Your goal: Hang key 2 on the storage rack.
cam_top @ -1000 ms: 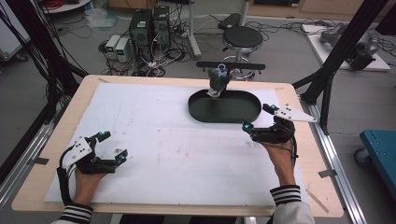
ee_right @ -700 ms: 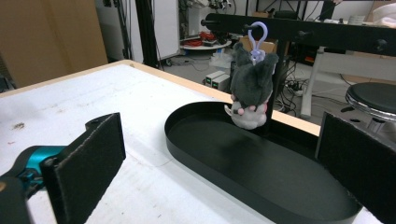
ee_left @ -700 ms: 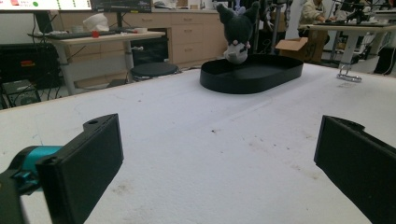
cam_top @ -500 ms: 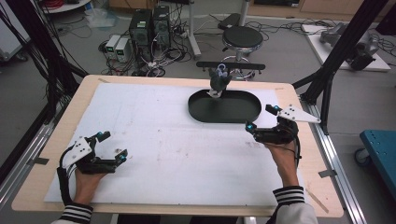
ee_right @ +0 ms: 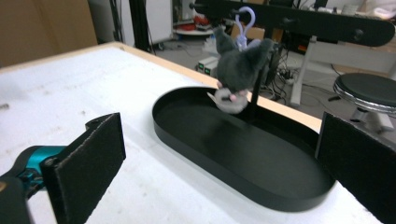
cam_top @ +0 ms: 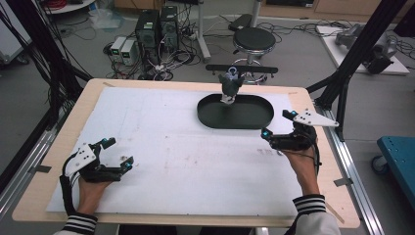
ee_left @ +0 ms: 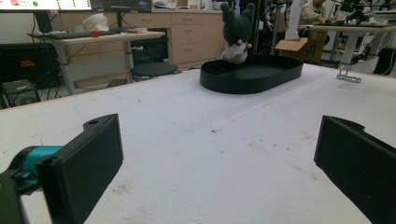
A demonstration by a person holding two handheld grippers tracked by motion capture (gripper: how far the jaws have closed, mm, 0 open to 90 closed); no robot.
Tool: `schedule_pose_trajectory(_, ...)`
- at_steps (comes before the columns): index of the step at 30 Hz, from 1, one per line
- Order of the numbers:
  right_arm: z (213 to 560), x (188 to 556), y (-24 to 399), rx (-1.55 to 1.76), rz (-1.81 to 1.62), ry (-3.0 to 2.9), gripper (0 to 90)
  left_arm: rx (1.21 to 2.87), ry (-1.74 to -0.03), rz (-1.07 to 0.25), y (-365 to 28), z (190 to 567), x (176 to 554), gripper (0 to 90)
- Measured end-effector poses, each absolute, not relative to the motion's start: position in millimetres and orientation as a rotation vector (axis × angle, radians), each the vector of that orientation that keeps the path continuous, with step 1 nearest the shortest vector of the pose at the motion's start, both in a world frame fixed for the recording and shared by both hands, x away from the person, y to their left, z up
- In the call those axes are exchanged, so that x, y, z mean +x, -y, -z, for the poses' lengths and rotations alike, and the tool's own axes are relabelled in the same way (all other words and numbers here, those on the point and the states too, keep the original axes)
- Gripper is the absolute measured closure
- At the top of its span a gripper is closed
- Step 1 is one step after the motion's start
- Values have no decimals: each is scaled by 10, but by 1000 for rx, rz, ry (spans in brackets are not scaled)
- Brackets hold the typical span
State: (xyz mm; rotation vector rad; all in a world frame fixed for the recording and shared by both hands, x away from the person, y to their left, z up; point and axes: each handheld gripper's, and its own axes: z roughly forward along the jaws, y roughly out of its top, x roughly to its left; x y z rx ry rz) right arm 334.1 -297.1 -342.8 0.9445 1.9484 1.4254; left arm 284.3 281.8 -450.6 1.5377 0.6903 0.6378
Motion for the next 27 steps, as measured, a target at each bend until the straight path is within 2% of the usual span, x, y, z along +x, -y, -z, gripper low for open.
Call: schedule_pose_trajectory(27, 3441, 3553, 3403, 946, -1162, -2222, 8, 1535, -694, -636, -2818, 4507, 2842, 17)
